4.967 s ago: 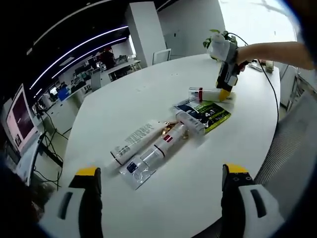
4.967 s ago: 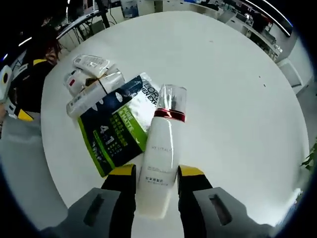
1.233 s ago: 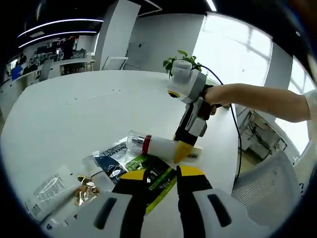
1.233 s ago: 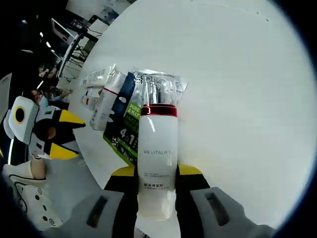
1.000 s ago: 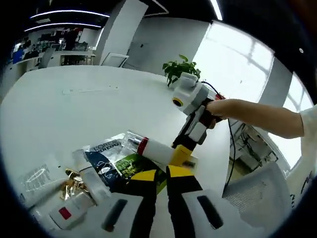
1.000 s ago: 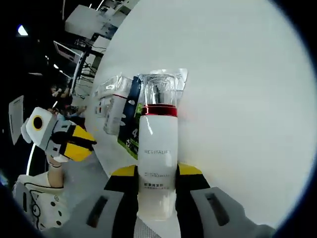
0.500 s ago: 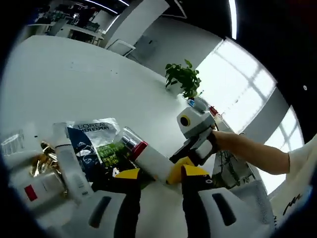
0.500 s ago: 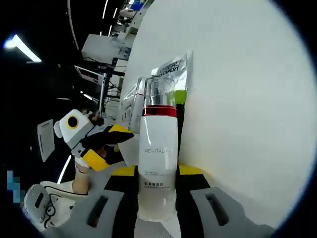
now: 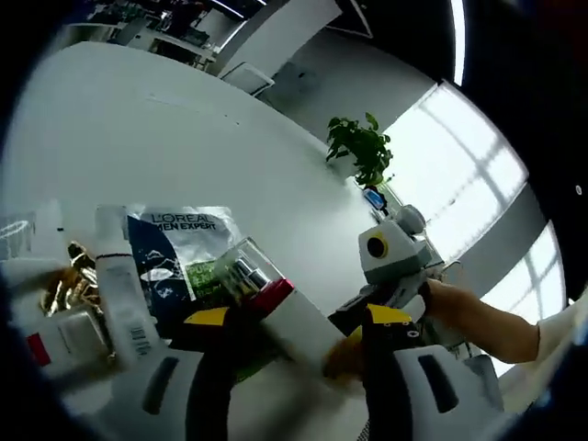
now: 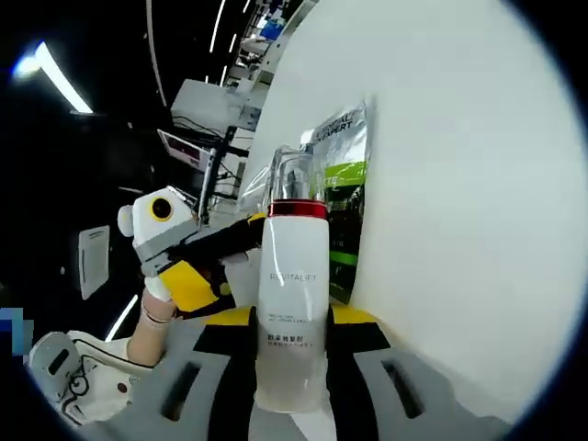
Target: Arrange the skincare products in the storage area until every visible bottle or jar stands upright without overlapping.
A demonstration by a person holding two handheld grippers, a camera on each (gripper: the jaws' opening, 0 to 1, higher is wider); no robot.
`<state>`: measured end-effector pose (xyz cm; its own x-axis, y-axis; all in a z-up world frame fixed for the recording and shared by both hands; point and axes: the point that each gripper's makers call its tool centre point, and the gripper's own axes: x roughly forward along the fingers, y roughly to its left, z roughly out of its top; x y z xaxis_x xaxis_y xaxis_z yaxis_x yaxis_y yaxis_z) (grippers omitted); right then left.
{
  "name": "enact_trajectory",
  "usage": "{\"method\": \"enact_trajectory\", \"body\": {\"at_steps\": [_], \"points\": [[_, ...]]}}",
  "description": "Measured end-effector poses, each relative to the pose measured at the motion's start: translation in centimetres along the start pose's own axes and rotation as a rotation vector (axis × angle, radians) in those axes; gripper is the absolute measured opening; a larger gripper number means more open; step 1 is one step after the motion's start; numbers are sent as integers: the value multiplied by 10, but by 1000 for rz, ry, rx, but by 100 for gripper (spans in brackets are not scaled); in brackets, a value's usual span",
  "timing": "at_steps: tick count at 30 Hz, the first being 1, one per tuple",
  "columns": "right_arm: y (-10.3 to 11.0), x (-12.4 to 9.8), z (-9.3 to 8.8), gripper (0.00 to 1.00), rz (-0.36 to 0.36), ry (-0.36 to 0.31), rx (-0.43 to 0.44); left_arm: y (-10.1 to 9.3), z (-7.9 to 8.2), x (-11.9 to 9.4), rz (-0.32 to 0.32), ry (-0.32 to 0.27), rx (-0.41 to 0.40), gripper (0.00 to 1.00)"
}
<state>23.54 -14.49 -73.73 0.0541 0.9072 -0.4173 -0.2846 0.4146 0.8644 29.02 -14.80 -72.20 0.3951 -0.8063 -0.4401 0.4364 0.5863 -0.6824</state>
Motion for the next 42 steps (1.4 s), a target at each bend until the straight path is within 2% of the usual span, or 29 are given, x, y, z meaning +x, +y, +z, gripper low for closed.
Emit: {"method": "enact_trajectory", "body": {"at_steps": [5, 9, 12, 16, 18, 21, 22, 23, 25, 29, 34, 40, 42], "points": [[0, 5, -1, 27, -46, 11, -97, 4, -7, 2, 26, 9, 1, 46], [-4, 6, 2, 28, -112, 26, -172, 9, -1, 1, 40, -10, -16, 43], [-7, 6, 2, 28, -193, 55, -269, 14, -1, 1, 56, -13, -21, 38], [-7, 9, 7, 28, -257, 40, -359, 18, 3, 1, 63, -23, -31, 38], [-7, 9, 9, 28, -328, 47, -458, 20, 5, 2, 64, -28, -39, 39], [-5, 9, 12, 28, -459, 99, -662, 20, 5, 1, 65, -30, -47, 38], [-13, 7, 21, 28, -489, 111, -712, 19, 4, 1, 55, -25, -55, 39], [-12, 8, 22, 28, -503, 121, -753, 20, 4, 1, 50, -23, -61, 39], [-14, 8, 22, 28, -549, 126, -785, 19, 5, 0, 46, -23, -62, 39], [-11, 11, 21, 29, -563, 96, -805, 19, 10, -3, 42, -37, -57, 37], [-5, 7, 26, 30, -602, 74, -863, 1, 23, -5, 1, -85, 10, 30], [1, 4, 27, 31, -577, 68, -917, -12, 31, -7, 6, -90, 186, 29], [5, 3, 25, 32, -566, 74, -944, -19, 32, -8, 2, -84, 273, 29]]}}
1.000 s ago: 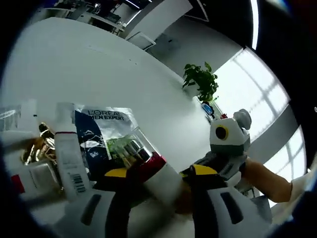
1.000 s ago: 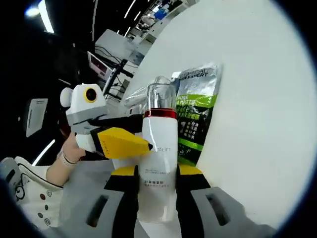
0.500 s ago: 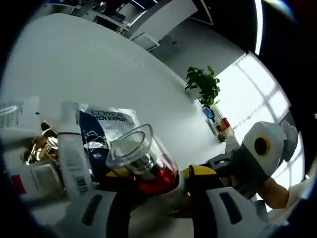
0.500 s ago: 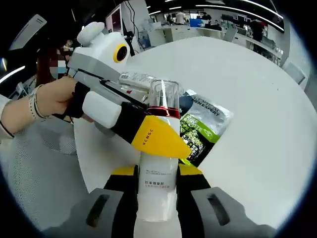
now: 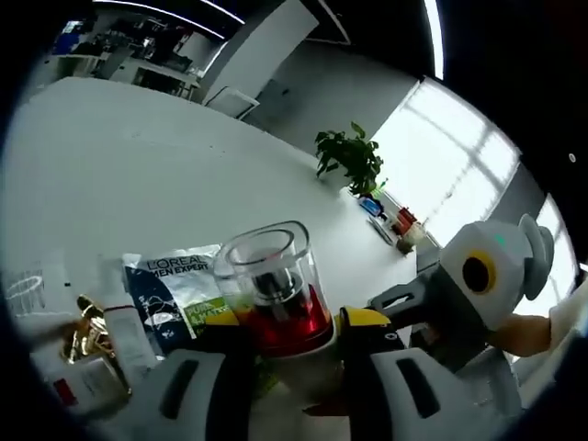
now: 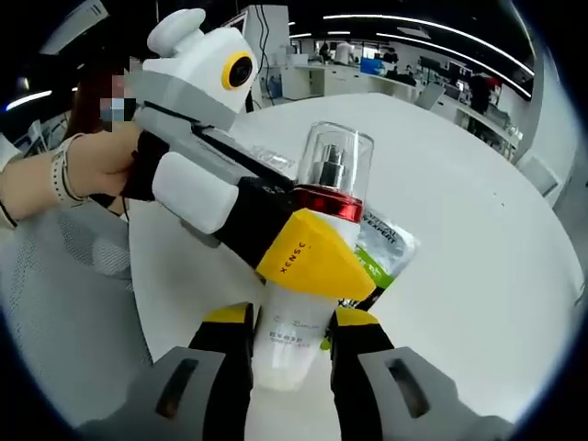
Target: Arrange the skincare products in the storage area until every visible bottle or jar stands upright without overlapping.
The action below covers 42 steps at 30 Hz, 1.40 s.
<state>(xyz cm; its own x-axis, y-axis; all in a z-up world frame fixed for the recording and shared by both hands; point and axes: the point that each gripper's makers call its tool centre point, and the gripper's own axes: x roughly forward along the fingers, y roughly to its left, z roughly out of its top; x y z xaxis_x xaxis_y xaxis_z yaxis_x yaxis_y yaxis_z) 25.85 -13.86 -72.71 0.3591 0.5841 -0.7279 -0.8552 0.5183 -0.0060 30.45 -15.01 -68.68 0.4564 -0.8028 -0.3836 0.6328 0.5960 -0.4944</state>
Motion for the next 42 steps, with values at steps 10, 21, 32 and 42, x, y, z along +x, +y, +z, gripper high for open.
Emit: {"method": "enact_trajectory", "body": {"at_steps": [10, 21, 32, 42], "points": [[-2, -15, 0, 34, 43, -69, -26, -11, 7, -3, -24, 22, 206, 29], [0, 2, -3, 39, 98, -112, -33, -35, 2, -4, -139, 37, 444, 28], [10, 1, 15, 36, 147, -283, -159, -50, -10, -11, -250, 52, 547, 25], [14, -2, 11, 35, 140, -338, -189, -65, -20, -17, -331, 42, 649, 25]]}}
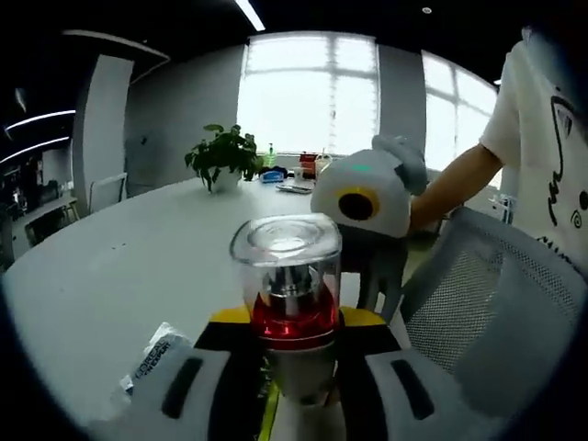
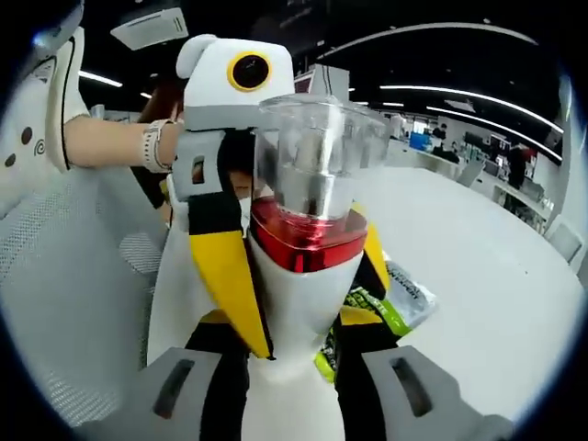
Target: Arrange the skincare products in the storage area until every visible bottle or jar stands upright without overlapping.
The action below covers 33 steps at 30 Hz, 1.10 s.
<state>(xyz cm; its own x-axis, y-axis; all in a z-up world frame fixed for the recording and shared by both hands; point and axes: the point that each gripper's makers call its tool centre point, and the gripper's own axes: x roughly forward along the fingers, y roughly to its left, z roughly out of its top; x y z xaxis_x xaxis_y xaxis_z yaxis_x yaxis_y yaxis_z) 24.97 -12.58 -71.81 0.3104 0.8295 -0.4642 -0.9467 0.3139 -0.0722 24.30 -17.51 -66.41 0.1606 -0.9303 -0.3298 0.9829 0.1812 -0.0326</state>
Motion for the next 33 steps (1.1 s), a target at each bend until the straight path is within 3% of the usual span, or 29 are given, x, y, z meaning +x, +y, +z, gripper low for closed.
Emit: {"method": "enact_trajectory", "body": {"at_steps": [4, 10, 13, 16, 18, 33], "points": [[2, -3, -1, 34, -17, -23, -36, -6, 0, 2, -23, -2, 36, 25], [-4, -10, -6, 33, -51, -26, -12, -9, 2, 11, -26, -11, 96, 25], [-12, -12, -8, 33, -65, -22, -6, -4, 4, 17, -12, -15, 70, 25], [-18, -13, -9, 33, -77, -22, -5, -3, 18, 18, -31, -87, 17, 30], [-21, -13, -9, 33, -88, -23, -2, 4, 23, 18, -2, -108, 38, 30], [-58, -12, -12, 33, -132, -19, 17, 37, 29, 24, 30, -56, 44, 25]]}}
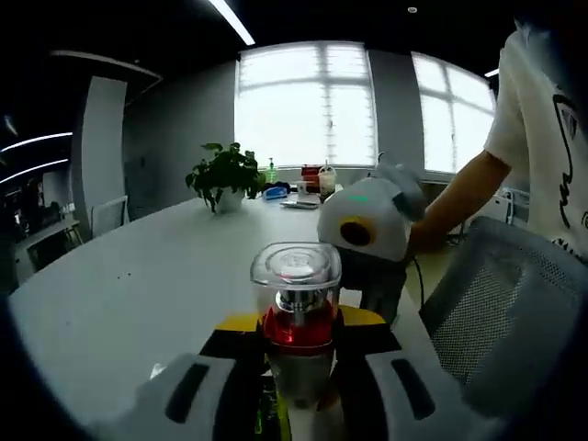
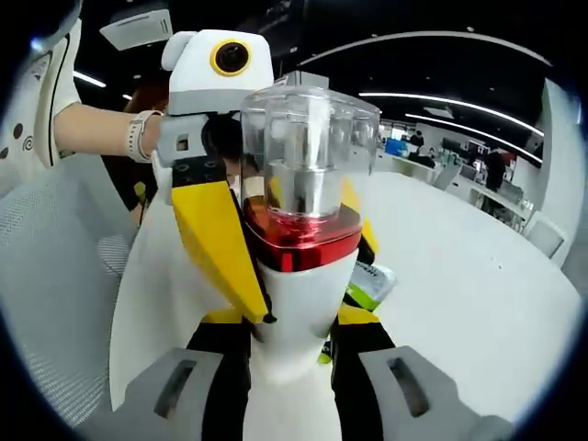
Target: Arrange the skincare products in the storage area until every visible bottle or jar stands upright without overlapping.
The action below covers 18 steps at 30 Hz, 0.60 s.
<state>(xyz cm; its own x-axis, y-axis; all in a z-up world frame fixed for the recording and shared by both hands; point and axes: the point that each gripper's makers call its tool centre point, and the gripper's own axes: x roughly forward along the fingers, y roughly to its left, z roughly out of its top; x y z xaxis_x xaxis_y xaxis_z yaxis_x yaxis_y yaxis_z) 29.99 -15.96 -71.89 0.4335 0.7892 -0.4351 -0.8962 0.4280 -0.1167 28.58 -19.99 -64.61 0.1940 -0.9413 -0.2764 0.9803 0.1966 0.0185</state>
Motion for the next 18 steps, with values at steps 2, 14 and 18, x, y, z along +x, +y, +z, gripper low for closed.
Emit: {"method": "enact_trajectory", "body": {"at_steps": [2, 14, 18], "points": [[-2, 1, 0, 33, 4, -1, 3, 3, 0, 2, -1, 6, 0, 25], [-8, 2, 0, 34, 12, 1, -5, 7, 0, 5, 5, 22, -16, 25], [-7, 2, 1, 34, -1, 16, -13, 7, 0, 4, 9, 24, -16, 26]]}}
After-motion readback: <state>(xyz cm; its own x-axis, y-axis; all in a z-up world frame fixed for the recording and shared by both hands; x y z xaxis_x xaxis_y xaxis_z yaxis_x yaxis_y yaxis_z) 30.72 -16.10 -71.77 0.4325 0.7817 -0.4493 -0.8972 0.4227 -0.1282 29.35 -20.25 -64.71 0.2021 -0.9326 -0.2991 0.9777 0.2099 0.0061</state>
